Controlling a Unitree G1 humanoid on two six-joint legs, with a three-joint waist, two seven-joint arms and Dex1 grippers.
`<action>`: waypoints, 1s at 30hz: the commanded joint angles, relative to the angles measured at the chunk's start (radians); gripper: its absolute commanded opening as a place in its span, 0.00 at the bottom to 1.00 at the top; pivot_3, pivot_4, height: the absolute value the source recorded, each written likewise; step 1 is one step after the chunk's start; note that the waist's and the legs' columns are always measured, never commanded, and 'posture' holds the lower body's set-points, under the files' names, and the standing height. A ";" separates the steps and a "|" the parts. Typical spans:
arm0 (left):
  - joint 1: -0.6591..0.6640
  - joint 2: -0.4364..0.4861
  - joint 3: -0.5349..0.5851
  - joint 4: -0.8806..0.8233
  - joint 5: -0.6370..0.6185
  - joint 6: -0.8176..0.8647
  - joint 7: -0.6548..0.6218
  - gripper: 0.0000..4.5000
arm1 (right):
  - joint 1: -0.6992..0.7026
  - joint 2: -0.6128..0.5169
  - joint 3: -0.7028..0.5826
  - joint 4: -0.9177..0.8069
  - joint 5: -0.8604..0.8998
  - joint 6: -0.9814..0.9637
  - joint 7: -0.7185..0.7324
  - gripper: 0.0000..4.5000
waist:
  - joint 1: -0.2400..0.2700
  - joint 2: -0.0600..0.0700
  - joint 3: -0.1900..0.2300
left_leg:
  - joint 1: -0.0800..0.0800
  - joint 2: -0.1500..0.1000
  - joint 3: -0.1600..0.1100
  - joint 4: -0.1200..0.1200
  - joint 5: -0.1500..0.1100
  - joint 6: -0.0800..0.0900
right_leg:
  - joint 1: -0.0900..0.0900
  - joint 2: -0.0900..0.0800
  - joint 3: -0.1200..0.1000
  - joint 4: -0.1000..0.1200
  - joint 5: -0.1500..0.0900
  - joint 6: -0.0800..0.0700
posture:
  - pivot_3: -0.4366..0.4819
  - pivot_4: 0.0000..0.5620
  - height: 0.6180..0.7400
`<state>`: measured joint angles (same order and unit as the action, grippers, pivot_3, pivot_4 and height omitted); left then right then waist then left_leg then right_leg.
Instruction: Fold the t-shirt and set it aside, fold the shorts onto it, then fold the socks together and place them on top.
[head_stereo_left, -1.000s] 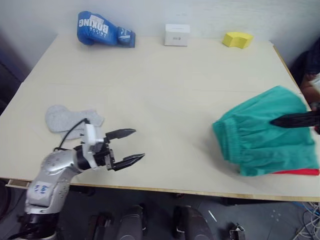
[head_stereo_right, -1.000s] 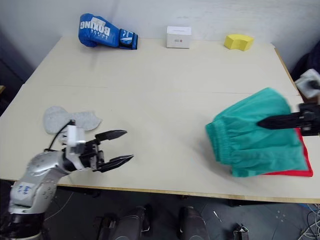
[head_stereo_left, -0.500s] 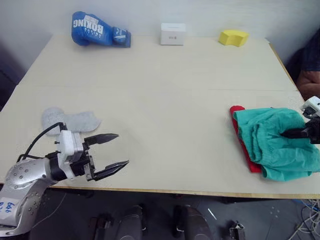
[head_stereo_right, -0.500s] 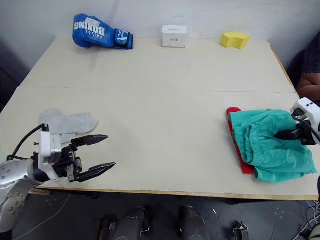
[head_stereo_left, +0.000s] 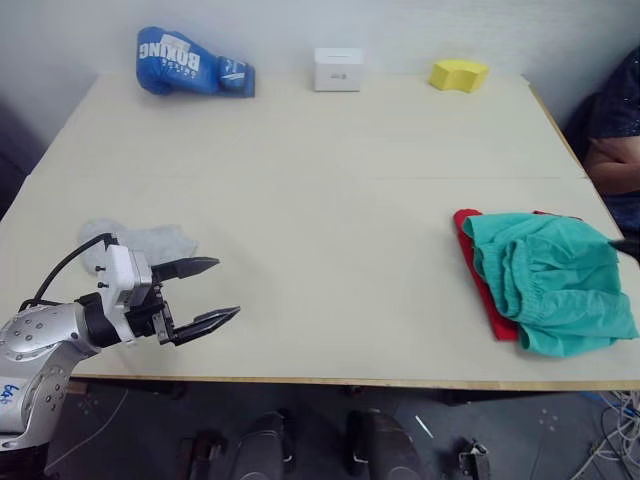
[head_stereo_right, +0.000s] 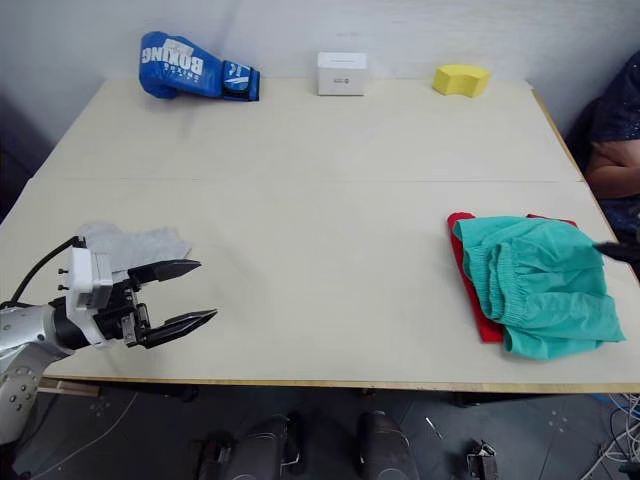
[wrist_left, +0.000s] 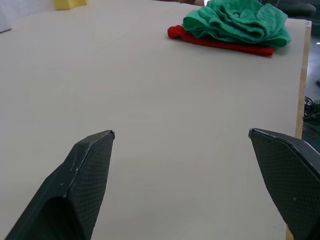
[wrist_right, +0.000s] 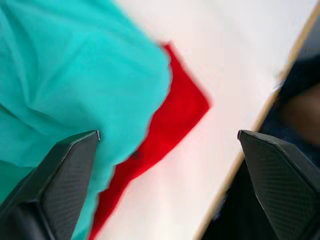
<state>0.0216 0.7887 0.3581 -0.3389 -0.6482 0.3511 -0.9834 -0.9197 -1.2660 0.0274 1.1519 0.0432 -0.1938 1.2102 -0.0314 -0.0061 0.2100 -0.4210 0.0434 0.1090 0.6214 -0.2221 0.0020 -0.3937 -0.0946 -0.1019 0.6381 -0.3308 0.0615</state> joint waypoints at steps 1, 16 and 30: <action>-0.009 0.000 0.007 0.054 0.036 -0.035 -0.003 1.00 | 0.165 0.008 -0.150 -0.222 0.149 -0.045 0.063 0.98 | -0.001 -0.001 0.000 | 0.001 0.002 0.002 0.001 0.000 -0.001 | 0.000 0.001 0.000 0.001 0.000 -0.001 | 0.48 0.27 1.00; 0.274 0.033 0.456 0.512 0.199 -0.341 0.055 1.00 | 0.860 0.637 -0.228 -1.264 0.471 -0.038 -0.040 0.98 | 0.002 -0.008 -0.004 | 0.003 0.006 0.002 0.000 -0.006 0.004 | -0.001 0.002 0.006 0.006 -0.001 -0.004 | 0.48 0.27 1.00; 0.493 -0.011 0.652 0.397 0.130 -0.126 0.183 1.00 | 0.796 0.746 -0.105 -1.341 0.416 -0.036 -0.126 0.98 | 0.006 -0.020 -0.012 | 0.005 0.005 0.001 -0.006 -0.011 0.000 | 0.000 -0.003 0.007 -0.001 -0.002 -0.009 | 0.48 0.27 1.00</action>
<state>0.5235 0.7706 0.9826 0.1437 -0.4727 0.2142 -0.7900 -0.1107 -0.5038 -0.0735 -0.1682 0.4515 -0.2321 1.0852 -0.0258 -0.0261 0.1982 -0.4158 0.0486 0.1098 0.6145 -0.2336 0.0020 -0.3941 -0.0979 -0.0951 0.6368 -0.3328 0.0523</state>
